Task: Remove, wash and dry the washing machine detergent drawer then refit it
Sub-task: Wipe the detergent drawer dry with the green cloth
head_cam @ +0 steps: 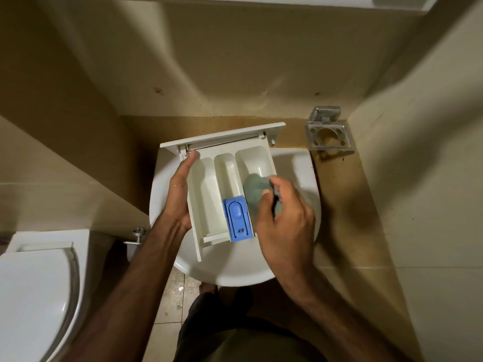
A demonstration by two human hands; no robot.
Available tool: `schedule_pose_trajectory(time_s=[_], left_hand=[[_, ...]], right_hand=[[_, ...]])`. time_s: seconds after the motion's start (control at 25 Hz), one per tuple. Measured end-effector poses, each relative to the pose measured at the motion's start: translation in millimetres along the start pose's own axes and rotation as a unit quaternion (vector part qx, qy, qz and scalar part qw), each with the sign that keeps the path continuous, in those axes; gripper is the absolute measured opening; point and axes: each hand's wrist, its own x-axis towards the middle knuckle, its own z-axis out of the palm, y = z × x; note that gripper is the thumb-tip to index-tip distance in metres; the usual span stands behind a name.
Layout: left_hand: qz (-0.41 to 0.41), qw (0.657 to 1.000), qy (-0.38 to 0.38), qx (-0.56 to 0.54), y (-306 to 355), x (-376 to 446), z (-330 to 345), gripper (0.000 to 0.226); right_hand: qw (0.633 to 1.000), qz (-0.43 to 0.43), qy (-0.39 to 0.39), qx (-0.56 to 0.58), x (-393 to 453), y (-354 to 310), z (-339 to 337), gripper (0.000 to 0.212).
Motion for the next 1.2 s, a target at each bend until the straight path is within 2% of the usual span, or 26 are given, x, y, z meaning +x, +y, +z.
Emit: schedule_pose_trajectory(time_s=[0.08, 0.2, 0.28, 0.44, 0.6, 0.8, 1.0, 1.12, 1.2], left_hand=[[-0.011, 1.000, -0.009, 0.000, -1, 2, -1, 0.041], [-0.019, 0.999, -0.035, 0.002, -6, 0, 2, 0.050], [-0.038, 0.998, -0.052, -0.003, -6, -3, 5, 0.047], [-0.044, 0.997, -0.060, -0.008, -8, -1, 4, 0.050], [-0.030, 0.999, -0.041, -0.002, -8, -1, 1, 0.048], [-0.007, 1.000, -0.030, 0.004, -8, -3, 7, 0.042], [-0.007, 0.999, -0.033, 0.027, -6, -1, 8, 0.039], [-0.017, 0.999, -0.036, 0.023, -9, -3, 11, 0.041], [-0.018, 0.999, -0.034, 0.031, -12, -2, 13, 0.040]], right_hand=[[0.995, -0.038, 0.055, 0.080, 7, -3, 1, 0.022], [0.986, -0.039, 0.022, 0.159, 22, -5, 15, 0.019], [0.990, -0.078, 0.007, 0.118, 25, 0, 30, 0.015], [0.979, -0.178, -0.021, -0.100, 21, 12, 55, 0.012], [0.972, -0.153, -0.056, -0.171, 26, 7, 61, 0.017], [0.951, -0.126, -0.129, -0.253, 32, -4, 66, 0.036], [0.914, -0.121, -0.246, -0.300, 42, -13, 57, 0.036], [0.899, -0.131, -0.259, -0.328, 46, -17, 50, 0.038], [0.890, -0.122, -0.292, -0.328, 46, -23, 44, 0.030]])
